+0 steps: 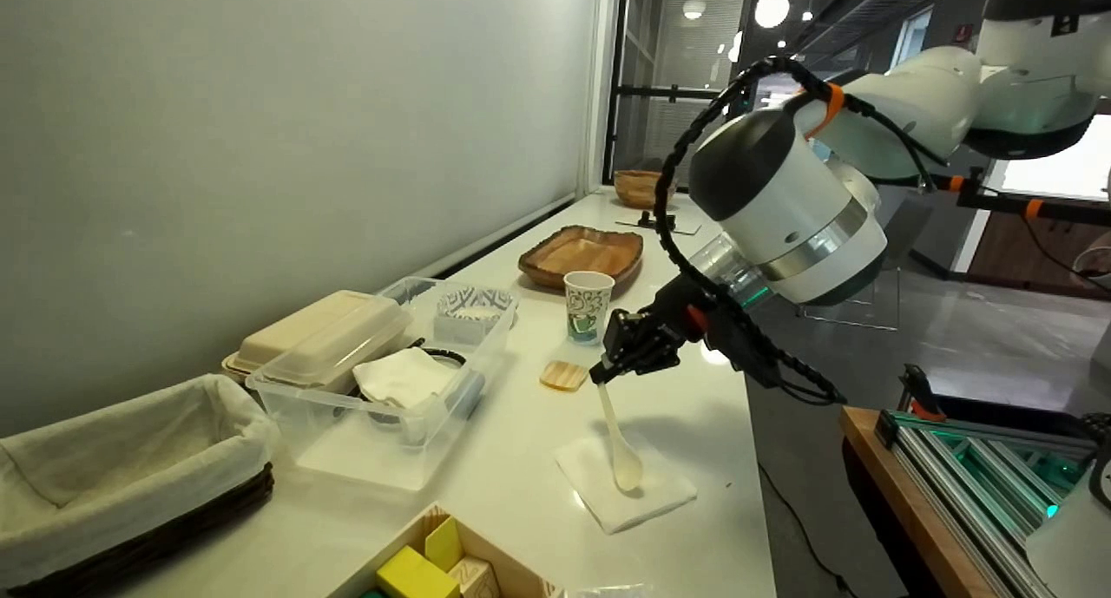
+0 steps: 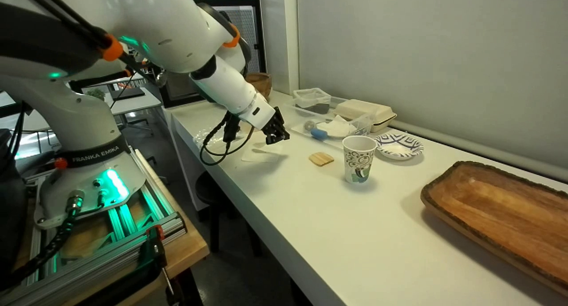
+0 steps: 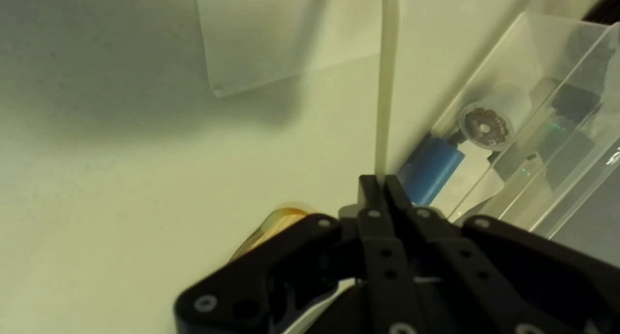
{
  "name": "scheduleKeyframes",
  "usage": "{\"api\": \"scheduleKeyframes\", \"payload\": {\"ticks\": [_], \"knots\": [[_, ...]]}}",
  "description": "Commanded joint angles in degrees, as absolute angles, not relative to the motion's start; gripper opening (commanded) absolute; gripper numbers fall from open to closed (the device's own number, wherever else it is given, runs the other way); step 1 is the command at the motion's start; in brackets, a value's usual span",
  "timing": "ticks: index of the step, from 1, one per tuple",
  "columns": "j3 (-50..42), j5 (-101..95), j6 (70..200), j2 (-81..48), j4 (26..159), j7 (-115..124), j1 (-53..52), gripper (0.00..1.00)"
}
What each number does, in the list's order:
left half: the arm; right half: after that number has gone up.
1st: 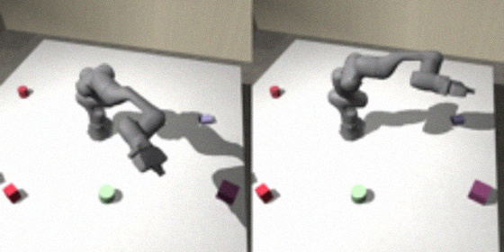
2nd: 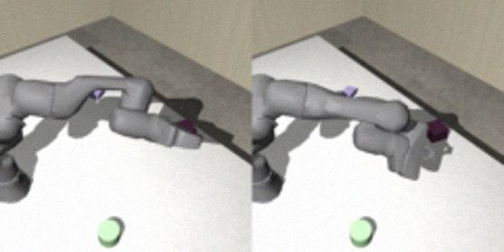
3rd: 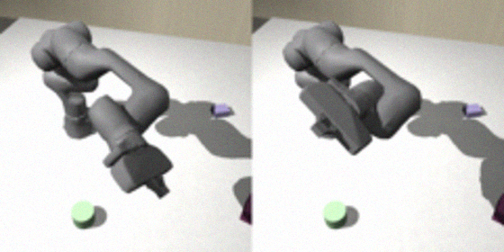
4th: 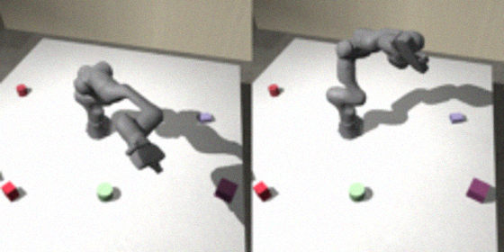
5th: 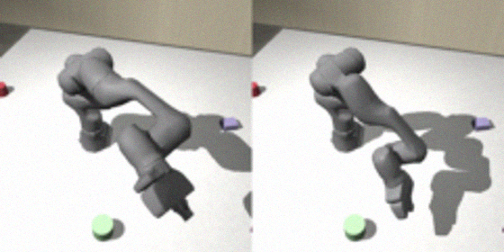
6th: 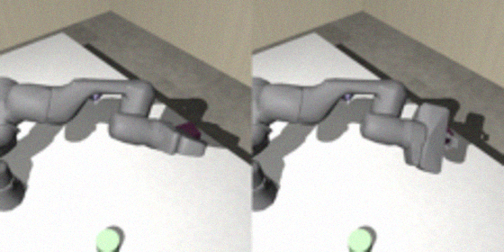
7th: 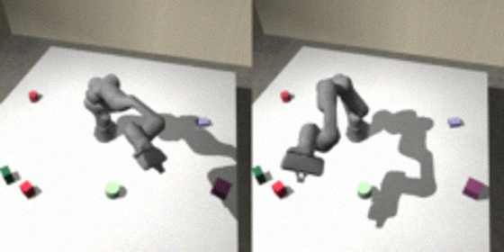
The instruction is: Remove the paper towel and the spoon from the box
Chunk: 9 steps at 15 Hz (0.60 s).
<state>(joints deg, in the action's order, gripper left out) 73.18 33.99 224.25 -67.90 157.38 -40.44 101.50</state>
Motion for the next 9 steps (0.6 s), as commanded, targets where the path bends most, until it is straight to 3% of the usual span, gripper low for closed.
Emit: {"api": "scheduleKeyframes", "payload": {"ticks": [1,2,6,9], "knots": [[71.25,30.91,226.32,-73.86,157.38,-41.11,101.62,0.32],[71.31,31.33,226.36,-73.94,157.37,-40.93,101.54,0.33],[75.17,36.08,229.64,-71.48,157.36,-39.66,100.13,0.63],[82.88,47.76,236.23,-67.82,157.32,-37.21,97.78,0.85]]}}
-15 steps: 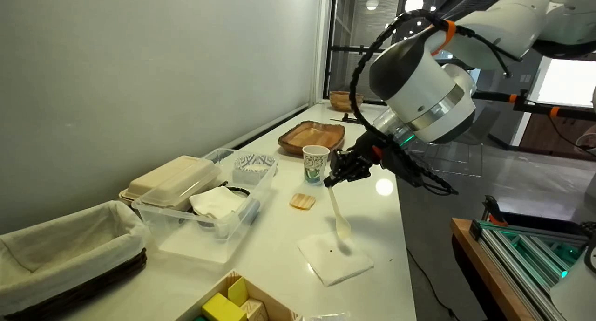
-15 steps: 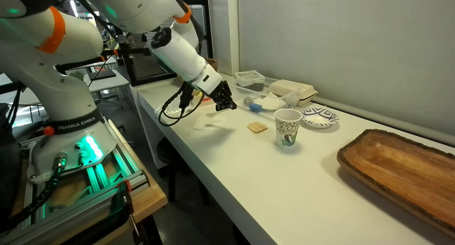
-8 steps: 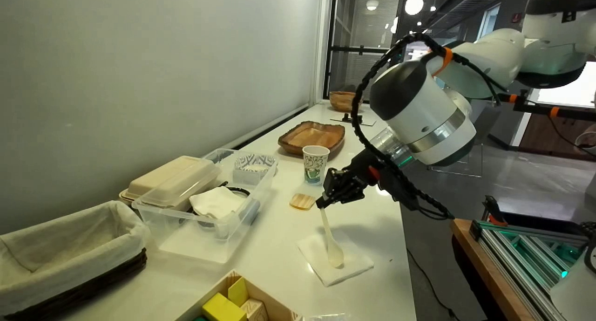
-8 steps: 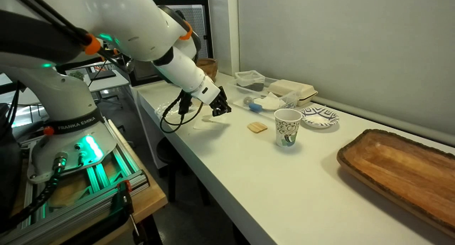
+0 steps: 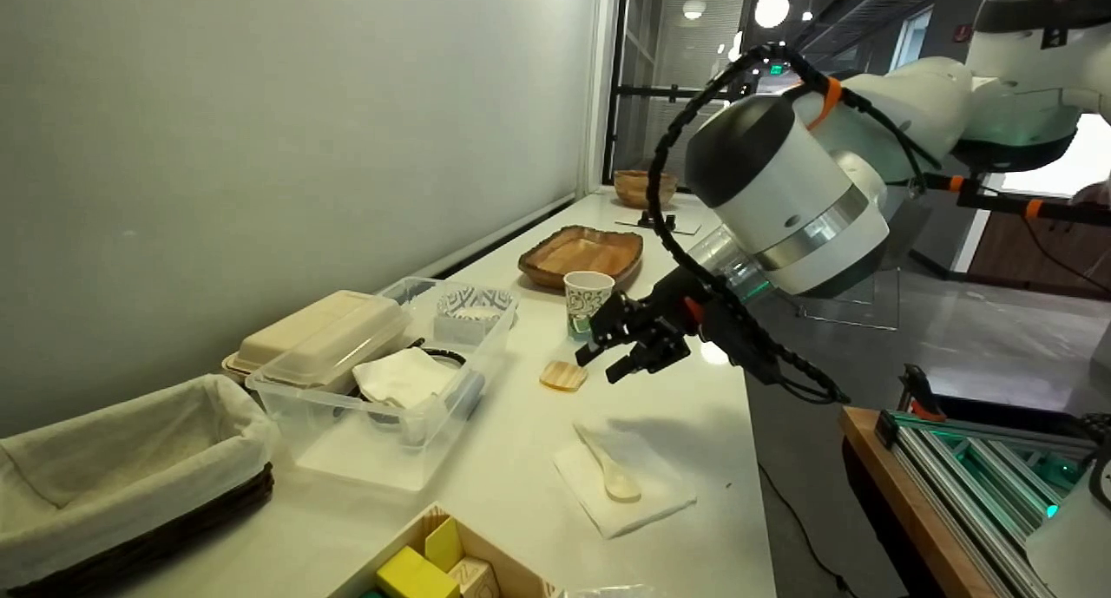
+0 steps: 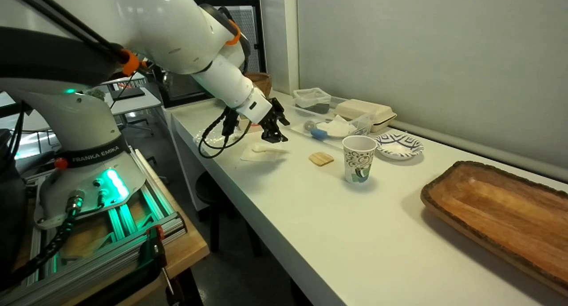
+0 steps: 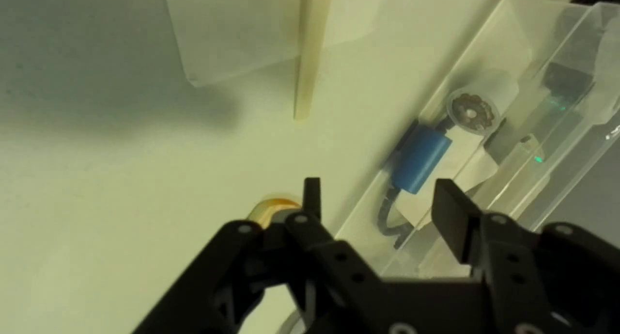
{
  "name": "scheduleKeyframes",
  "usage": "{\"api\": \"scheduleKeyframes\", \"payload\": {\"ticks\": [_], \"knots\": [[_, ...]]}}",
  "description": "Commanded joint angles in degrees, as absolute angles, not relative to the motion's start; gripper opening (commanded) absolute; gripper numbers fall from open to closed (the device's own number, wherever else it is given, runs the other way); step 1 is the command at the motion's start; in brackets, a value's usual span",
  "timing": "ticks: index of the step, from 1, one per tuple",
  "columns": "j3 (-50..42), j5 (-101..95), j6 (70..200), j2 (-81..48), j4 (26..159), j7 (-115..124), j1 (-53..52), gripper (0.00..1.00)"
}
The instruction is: Remove the paper towel and the spoon from the box
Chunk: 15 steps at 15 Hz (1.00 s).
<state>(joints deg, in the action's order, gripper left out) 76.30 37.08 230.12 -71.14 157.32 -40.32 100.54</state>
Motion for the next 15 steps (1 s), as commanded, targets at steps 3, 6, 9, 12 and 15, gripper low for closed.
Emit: {"api": "scheduleKeyframes", "payload": {"ticks": [3,6,9,12,15], "knots": [[91.04,61.04,244.95,-64.59,157.31,-35.86,93.63,1.0],[96.78,73.43,242.49,-53.59,157.27,-35.91,91.95,1.0],[101.46,86.07,242.45,-49.75,154.59,-43.08,92.75,1.0],[103.63,86.38,234.7,-44.63,155.65,-40.72,95.06,1.0],[103.4,86.27,232.16,-41.7,155.86,-40.04,95.64,1.0]]}}
